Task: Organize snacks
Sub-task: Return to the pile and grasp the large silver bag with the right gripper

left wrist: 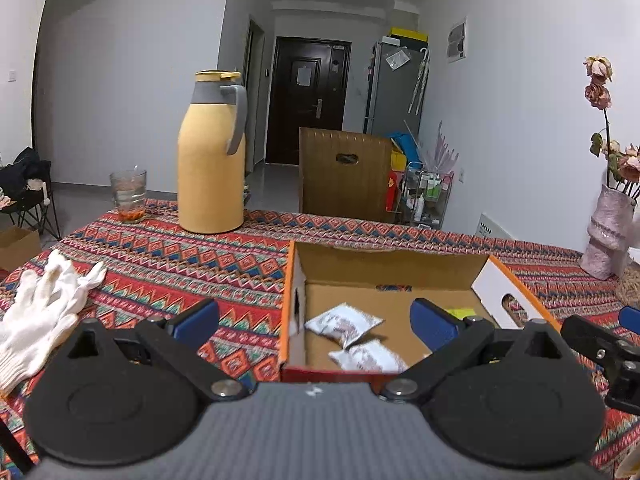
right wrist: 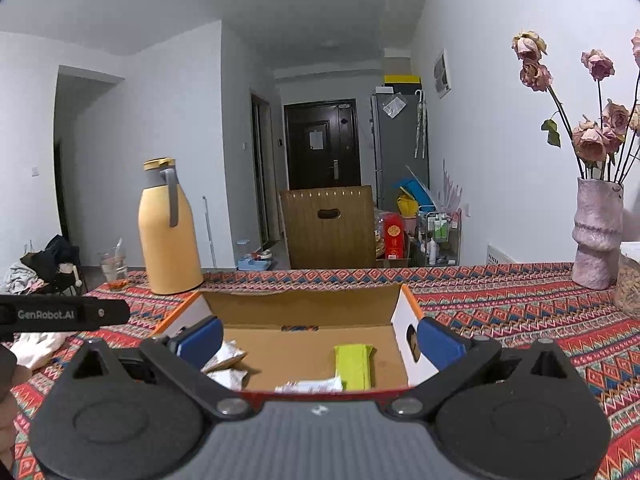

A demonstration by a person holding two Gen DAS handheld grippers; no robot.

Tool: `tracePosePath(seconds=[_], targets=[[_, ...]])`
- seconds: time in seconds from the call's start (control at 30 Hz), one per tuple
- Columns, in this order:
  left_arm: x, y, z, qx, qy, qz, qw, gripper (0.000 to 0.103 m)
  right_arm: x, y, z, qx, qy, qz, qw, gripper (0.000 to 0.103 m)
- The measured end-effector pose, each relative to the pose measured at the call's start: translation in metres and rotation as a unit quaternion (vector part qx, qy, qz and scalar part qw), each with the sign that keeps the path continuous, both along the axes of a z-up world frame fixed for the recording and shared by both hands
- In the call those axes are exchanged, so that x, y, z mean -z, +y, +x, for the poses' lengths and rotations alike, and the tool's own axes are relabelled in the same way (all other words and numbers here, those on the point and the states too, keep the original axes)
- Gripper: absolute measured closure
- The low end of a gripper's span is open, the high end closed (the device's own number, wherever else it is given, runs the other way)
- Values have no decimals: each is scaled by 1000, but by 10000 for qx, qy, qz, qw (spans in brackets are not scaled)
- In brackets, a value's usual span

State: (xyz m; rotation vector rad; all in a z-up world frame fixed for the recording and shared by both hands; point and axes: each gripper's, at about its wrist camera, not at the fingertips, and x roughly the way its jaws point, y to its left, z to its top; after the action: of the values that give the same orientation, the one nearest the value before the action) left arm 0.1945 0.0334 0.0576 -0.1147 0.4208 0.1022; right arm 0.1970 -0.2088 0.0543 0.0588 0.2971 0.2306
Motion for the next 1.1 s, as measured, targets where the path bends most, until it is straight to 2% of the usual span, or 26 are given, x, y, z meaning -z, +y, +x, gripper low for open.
tracePosePath(seconds=[0.4,0.63,0.73,1.1], targets=[[18,18,-56,-71,165,161,9997,0,16,-7,-55,34,246,-3,9997,0],[36,28,-86,-126,262,307,9991,0,35,-15,-80,51,565,-37,9984,0],[45,32,-96,-114,354,253,9990,0,43,-18,-88,71,700,-87,9975,0],[57,30,-105,11,518,248,9983,0,54,-21,-97,74,826,-100,9965,0]])
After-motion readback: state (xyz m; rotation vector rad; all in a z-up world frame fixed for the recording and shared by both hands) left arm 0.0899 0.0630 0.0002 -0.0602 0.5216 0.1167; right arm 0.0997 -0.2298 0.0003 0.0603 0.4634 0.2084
